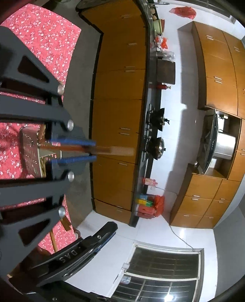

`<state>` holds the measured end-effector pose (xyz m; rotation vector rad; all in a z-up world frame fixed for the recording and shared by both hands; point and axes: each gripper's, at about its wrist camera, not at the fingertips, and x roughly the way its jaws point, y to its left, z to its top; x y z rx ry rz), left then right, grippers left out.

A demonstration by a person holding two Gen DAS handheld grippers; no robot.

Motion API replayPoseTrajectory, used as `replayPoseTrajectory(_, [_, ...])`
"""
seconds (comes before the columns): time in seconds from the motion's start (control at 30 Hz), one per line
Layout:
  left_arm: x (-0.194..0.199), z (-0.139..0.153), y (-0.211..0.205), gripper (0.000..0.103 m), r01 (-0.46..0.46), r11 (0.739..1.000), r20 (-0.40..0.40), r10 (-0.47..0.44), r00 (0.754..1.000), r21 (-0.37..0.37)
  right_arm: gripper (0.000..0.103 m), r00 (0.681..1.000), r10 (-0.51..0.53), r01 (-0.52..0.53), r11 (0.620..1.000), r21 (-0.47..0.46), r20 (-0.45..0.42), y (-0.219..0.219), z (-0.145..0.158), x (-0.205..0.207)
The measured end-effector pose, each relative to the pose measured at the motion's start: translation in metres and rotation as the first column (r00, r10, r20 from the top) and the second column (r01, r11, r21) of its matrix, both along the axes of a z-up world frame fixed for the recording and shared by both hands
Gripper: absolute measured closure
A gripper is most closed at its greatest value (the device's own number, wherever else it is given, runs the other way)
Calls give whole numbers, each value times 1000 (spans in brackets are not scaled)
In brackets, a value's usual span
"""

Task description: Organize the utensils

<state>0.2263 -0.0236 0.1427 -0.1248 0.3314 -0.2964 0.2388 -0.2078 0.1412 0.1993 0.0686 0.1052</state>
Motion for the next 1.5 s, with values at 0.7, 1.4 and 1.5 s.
replayPoseTrajectory(0.7, [-104, -16, 45, 2, -160, 985, 135, 150, 979, 71, 4, 995, -43, 35, 996, -84, -93, -6, -27, -127])
replayPoseTrajectory(1.4, [-203, -104, 45, 2, -253, 948, 102, 237, 966, 191, 4, 971, -43, 2, 986, -169, -237, 30, -108, -223])
replayPoseTrajectory(1.5, [-212, -111, 43, 2, -247, 949, 99, 231, 968, 196, 4, 967, -55, 9, 983, -184, -247, 31, -116, -230])
